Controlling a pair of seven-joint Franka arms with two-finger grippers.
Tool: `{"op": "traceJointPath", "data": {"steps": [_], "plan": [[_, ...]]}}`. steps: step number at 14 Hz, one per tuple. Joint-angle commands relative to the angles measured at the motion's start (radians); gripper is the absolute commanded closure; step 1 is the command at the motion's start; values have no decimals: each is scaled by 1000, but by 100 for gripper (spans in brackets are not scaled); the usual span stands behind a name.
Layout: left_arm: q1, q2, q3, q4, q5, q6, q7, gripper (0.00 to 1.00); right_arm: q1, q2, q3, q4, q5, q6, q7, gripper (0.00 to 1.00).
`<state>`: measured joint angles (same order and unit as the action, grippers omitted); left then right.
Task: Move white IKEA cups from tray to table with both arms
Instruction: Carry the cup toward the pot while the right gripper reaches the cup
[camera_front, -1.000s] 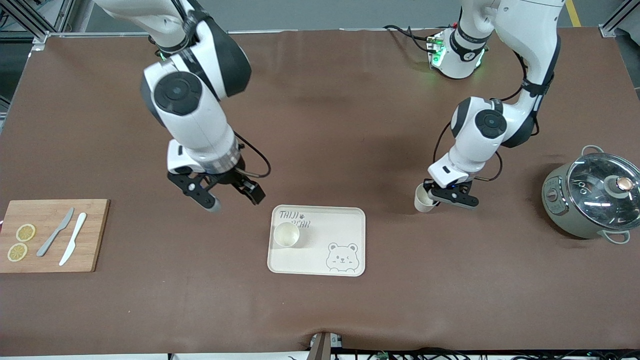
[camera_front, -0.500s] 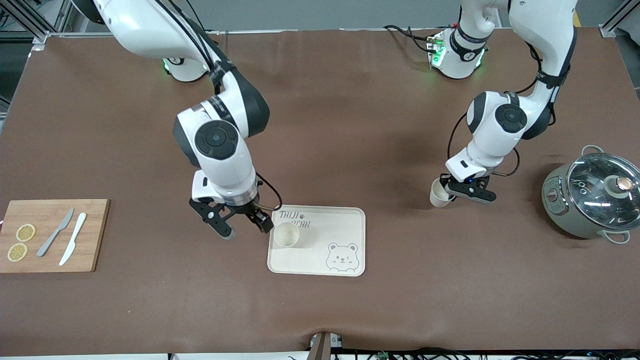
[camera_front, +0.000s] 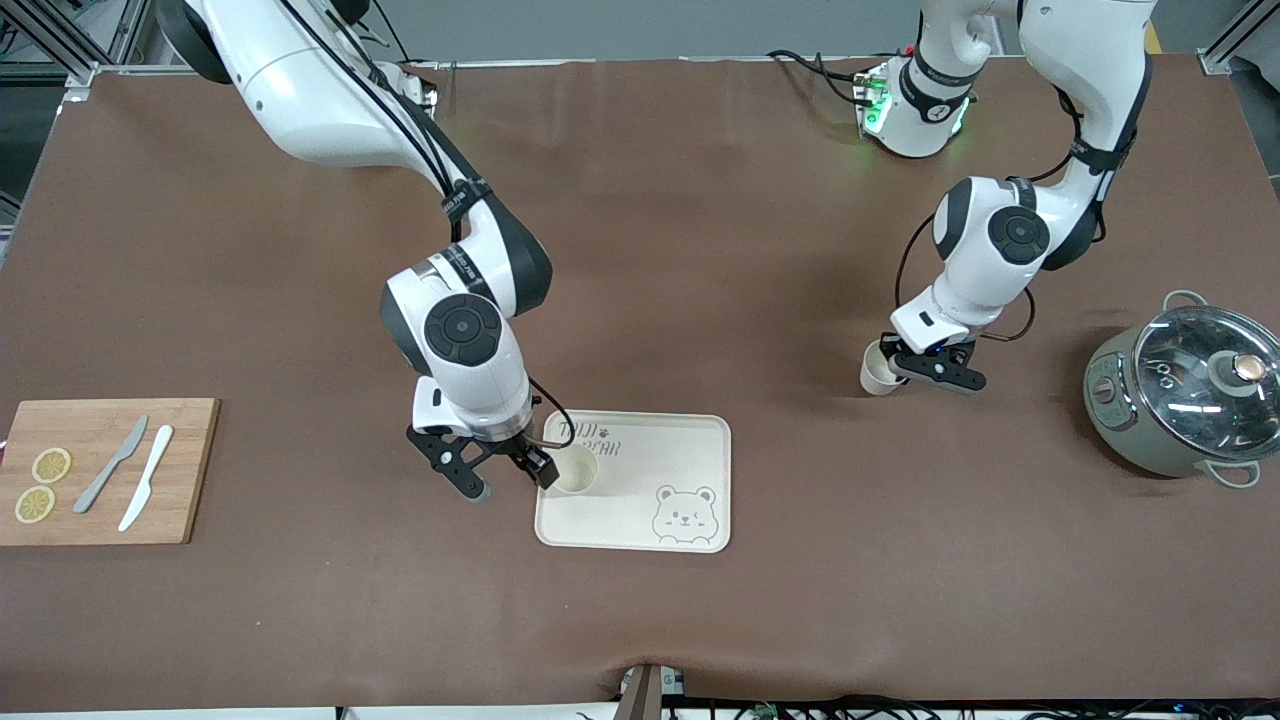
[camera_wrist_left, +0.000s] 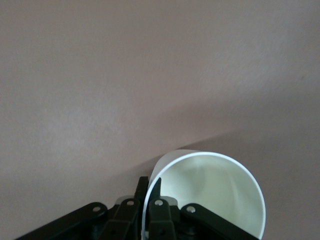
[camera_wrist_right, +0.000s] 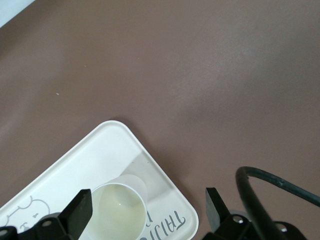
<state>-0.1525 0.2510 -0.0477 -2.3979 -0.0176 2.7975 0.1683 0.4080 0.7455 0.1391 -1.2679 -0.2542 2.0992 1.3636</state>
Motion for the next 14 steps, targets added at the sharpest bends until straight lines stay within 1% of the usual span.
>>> {"op": "traceJointPath", "data": {"steps": [1,2,4,5,7,14], "plan": [[188,-21,-148,-29,-19,4,74,100,-9,12,5,19,-24,-5,5,0],[306,-9,-247,-29,-19,4,100,100,-9,30,5,19,-25,-5,-3,0],[437,14,-366,-24,-19,2,108,100,-5,54,5,19,-27,28,0,0],[479,25,-401,-23,-19,2,118,100,-5,64,5,19,-20,56,3,0],[511,33,-419,-23,-19,2,141,100,5,81,5,19,-17,74,14,0],[511,37,-419,-20,-19,4,143,100,43,84,7,5,-13,71,31,0]]}}
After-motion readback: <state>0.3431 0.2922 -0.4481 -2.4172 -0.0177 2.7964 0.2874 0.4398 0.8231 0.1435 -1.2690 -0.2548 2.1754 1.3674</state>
